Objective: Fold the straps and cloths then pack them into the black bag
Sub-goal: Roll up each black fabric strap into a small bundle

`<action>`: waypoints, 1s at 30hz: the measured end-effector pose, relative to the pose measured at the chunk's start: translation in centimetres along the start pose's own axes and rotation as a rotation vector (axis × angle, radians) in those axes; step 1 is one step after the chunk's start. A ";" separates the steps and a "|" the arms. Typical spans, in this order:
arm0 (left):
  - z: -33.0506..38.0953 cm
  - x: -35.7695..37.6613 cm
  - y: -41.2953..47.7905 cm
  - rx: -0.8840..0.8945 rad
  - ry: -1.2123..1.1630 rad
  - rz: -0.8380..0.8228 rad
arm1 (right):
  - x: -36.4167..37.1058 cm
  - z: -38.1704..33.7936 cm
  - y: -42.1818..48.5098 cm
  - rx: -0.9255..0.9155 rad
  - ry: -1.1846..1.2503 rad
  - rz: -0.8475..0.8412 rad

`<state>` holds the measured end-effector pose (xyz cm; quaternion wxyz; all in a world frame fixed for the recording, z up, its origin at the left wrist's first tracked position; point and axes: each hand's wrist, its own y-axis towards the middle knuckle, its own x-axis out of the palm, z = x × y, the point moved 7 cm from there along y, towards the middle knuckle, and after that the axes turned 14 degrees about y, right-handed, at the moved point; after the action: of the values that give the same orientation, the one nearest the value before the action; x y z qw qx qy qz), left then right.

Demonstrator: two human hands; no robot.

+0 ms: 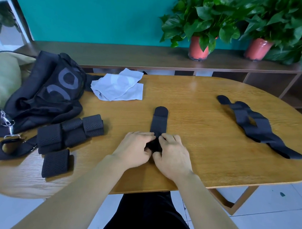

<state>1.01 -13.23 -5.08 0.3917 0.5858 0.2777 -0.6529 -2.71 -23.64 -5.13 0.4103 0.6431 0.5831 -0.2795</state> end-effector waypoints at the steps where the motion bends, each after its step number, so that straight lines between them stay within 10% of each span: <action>1: 0.0 -0.1 -0.5 0.006 -0.010 0.009 | 0.0 -0.1 -0.5 -0.010 0.006 -0.017; 10: -0.4 -0.8 -3.5 -0.127 -0.290 0.093 | -1.1 1.1 -2.6 0.124 0.359 0.159; 30: -1.7 -0.2 0.6 -0.342 -0.096 0.179 | -0.2 1.3 0.5 0.385 0.076 0.260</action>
<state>2.39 -12.15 -5.13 0.5549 0.5013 0.3124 -0.5858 -2.06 -24.82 -5.51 0.2903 0.7891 0.4463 -0.3062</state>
